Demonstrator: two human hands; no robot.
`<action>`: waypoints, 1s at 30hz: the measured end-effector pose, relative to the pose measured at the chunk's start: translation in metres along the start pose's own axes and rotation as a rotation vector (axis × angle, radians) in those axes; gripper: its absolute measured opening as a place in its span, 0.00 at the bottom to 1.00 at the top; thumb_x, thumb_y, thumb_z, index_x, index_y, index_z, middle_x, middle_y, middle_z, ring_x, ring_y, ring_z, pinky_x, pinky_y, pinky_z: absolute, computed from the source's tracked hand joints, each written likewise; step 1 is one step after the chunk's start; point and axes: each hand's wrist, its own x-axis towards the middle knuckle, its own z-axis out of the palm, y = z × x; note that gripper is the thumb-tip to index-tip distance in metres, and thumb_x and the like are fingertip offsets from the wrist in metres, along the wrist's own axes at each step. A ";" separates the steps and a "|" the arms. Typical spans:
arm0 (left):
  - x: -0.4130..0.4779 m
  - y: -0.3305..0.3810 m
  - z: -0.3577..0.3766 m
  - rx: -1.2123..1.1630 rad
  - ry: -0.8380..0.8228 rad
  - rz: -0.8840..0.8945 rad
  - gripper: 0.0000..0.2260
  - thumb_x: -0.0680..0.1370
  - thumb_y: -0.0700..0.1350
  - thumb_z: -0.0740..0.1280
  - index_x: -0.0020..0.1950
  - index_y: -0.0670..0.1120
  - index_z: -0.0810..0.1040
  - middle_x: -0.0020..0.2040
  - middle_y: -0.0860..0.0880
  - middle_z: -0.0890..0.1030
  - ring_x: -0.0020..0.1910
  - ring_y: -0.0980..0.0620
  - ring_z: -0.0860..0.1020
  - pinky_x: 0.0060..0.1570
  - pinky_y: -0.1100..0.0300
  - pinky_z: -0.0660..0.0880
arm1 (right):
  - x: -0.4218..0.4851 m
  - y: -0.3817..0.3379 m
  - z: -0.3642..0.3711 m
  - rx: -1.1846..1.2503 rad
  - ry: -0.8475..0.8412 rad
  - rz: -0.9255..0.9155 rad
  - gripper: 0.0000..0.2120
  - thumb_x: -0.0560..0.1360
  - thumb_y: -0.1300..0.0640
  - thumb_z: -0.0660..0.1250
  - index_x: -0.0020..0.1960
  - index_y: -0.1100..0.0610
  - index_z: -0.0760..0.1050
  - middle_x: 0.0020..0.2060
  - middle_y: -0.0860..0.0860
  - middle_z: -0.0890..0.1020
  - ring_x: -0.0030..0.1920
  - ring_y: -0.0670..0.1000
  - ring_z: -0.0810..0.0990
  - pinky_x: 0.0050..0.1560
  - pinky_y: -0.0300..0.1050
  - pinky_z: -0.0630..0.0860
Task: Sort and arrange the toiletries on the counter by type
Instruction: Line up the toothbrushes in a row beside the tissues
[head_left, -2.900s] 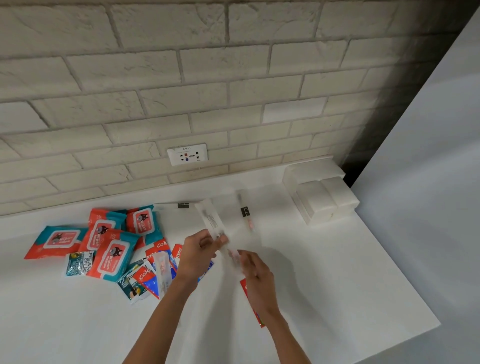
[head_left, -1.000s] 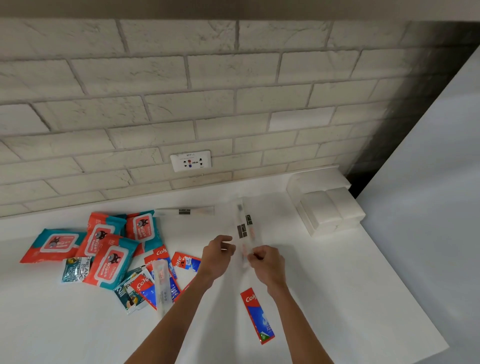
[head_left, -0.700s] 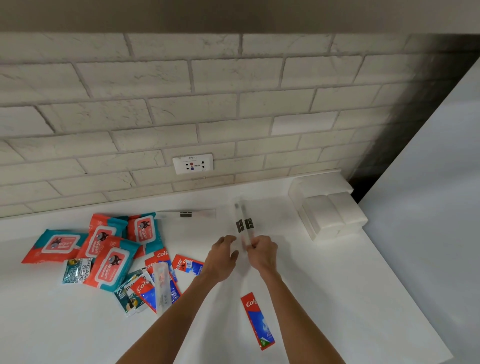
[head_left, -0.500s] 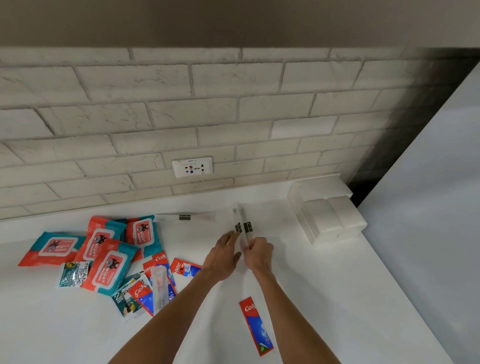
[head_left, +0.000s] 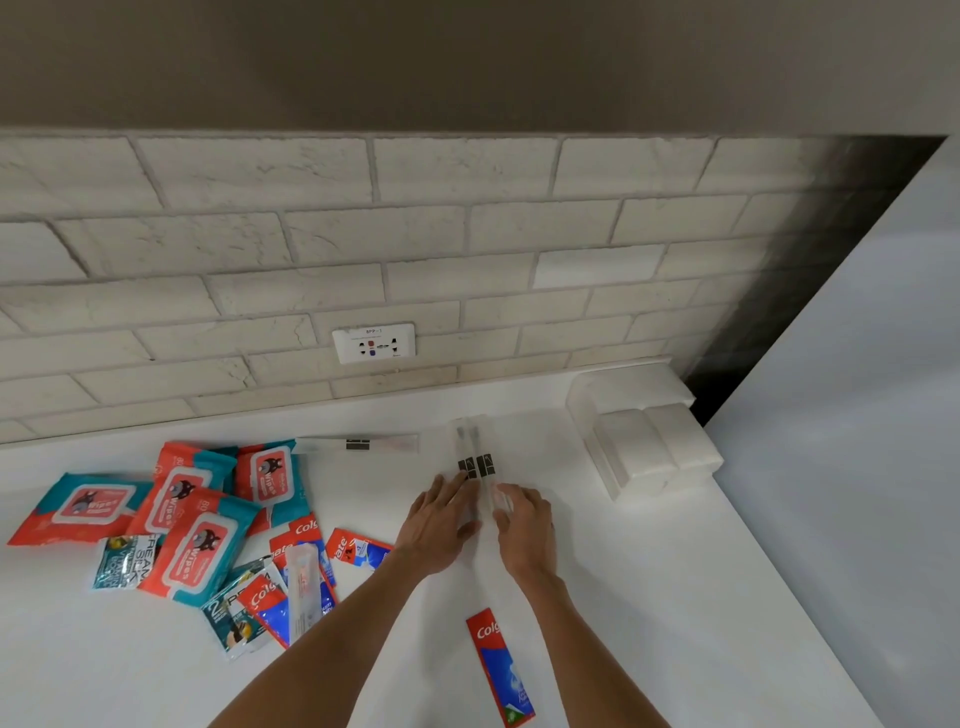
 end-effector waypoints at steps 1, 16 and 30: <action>0.001 0.000 0.000 0.001 0.001 -0.002 0.31 0.85 0.60 0.58 0.84 0.56 0.49 0.85 0.55 0.47 0.83 0.46 0.43 0.80 0.48 0.47 | 0.001 0.002 0.000 -0.002 0.000 -0.013 0.20 0.84 0.56 0.69 0.75 0.49 0.75 0.70 0.49 0.79 0.70 0.51 0.75 0.67 0.46 0.78; 0.004 -0.004 0.001 -0.002 -0.003 0.002 0.31 0.85 0.58 0.59 0.84 0.56 0.49 0.84 0.56 0.48 0.83 0.46 0.44 0.80 0.48 0.47 | 0.010 0.015 0.003 -0.040 -0.002 -0.110 0.22 0.83 0.59 0.70 0.76 0.49 0.76 0.70 0.49 0.80 0.73 0.51 0.75 0.73 0.48 0.76; 0.025 -0.077 -0.068 0.115 0.276 -0.148 0.23 0.82 0.42 0.62 0.79 0.46 0.66 0.77 0.45 0.70 0.76 0.44 0.67 0.75 0.48 0.66 | -0.018 0.044 0.025 -0.121 0.032 -0.106 0.28 0.88 0.43 0.45 0.85 0.51 0.61 0.83 0.49 0.65 0.85 0.49 0.56 0.85 0.48 0.52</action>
